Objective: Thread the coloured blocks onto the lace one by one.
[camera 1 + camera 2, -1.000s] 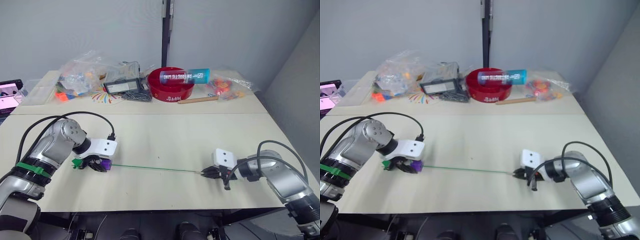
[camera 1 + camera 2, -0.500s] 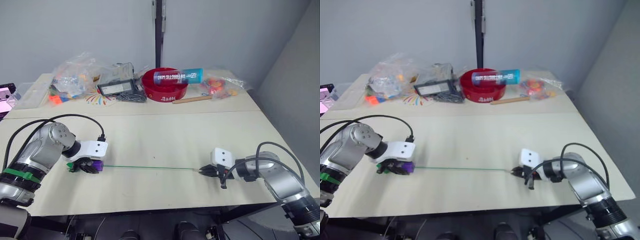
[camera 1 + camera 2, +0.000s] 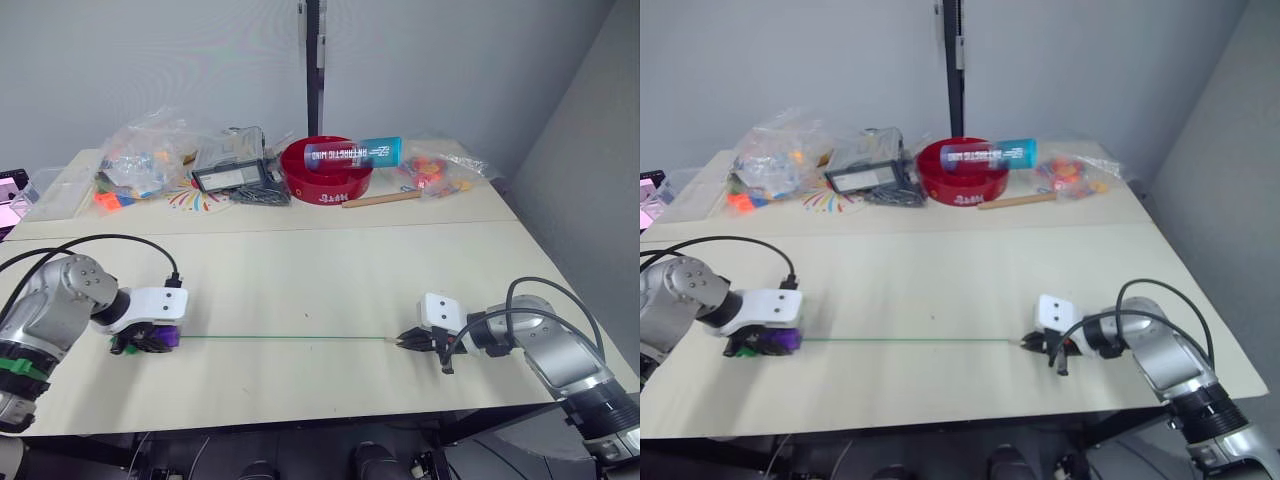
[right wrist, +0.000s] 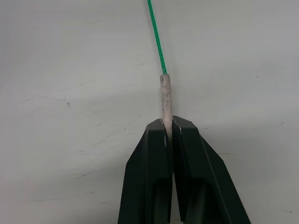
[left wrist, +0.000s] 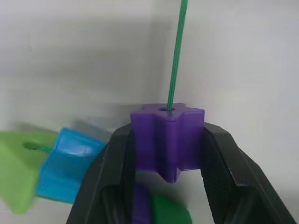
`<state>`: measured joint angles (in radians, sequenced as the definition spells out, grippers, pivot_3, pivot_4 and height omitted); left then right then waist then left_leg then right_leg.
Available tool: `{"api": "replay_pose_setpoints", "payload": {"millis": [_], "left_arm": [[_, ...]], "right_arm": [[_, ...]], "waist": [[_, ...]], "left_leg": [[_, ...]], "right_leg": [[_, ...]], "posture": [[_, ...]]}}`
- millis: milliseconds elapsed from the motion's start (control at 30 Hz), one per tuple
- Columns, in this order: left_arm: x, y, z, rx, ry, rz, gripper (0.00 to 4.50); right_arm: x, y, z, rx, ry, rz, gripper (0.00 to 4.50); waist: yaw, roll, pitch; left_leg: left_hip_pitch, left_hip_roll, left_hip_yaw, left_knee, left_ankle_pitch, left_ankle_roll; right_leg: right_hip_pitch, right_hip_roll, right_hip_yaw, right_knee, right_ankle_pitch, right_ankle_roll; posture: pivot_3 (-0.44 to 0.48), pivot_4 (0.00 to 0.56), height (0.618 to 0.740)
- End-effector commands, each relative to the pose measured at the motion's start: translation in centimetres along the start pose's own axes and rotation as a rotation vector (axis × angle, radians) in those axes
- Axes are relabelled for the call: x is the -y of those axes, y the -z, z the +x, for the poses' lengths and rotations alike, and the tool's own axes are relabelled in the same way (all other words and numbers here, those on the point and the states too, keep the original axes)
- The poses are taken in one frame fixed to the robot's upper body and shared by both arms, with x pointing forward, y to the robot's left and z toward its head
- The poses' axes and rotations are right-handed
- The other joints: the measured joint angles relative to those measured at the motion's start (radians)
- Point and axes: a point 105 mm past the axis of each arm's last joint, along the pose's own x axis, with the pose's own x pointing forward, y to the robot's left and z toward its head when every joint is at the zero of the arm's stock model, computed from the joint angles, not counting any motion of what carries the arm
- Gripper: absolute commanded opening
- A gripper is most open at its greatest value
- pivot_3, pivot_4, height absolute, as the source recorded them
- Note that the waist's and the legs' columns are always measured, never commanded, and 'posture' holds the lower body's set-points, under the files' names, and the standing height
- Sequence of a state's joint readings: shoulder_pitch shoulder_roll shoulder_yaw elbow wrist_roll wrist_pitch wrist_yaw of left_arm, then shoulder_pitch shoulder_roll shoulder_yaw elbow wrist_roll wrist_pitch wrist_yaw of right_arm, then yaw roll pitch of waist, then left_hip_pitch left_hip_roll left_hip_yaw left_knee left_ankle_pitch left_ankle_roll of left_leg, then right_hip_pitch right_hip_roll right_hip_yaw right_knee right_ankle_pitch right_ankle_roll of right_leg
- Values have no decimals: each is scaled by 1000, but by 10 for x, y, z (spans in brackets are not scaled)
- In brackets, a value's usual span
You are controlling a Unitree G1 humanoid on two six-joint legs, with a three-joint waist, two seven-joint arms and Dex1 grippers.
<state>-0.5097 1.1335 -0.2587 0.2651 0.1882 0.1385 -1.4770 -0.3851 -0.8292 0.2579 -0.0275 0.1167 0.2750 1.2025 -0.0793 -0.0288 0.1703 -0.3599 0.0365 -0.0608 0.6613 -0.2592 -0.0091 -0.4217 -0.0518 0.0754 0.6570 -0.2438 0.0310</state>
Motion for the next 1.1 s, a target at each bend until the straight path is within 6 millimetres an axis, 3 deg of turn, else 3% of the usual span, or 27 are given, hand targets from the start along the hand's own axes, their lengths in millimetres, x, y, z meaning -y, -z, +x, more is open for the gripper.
{"api": "replay_pose_setpoints", "payload": {"millis": [33,433,800,1100], "left_arm": [[5,21,-3,-69,12,-57,1395],[5,17,1,-55,20,-53,1395],[5,14,2,-48,22,-50,1395],[2,12,-1,-48,14,-46,1395]], "right_arm": [[2,14,-6,-69,6,13,0],[15,52,-40,-228,77,61,0],[5,87,-61,-355,96,124,0],[18,90,-70,-349,171,125,0]], "waist": [[2,0,0],[16,0,0],[28,-1,-1],[35,-4,-3]], "left_leg": [[0,0,0,0,0,0],[0,-1,2,0,0,0],[0,-2,2,0,0,0],[2,-2,3,0,0,0]], "right_leg": [[0,0,0,0,0,0],[1,-2,0,-1,-1,1],[2,-3,0,-2,-1,2],[6,-3,0,-4,-1,2]], "posture": [[0,150,731],[0,150,731],[0,150,731],[0,150,731]]}}
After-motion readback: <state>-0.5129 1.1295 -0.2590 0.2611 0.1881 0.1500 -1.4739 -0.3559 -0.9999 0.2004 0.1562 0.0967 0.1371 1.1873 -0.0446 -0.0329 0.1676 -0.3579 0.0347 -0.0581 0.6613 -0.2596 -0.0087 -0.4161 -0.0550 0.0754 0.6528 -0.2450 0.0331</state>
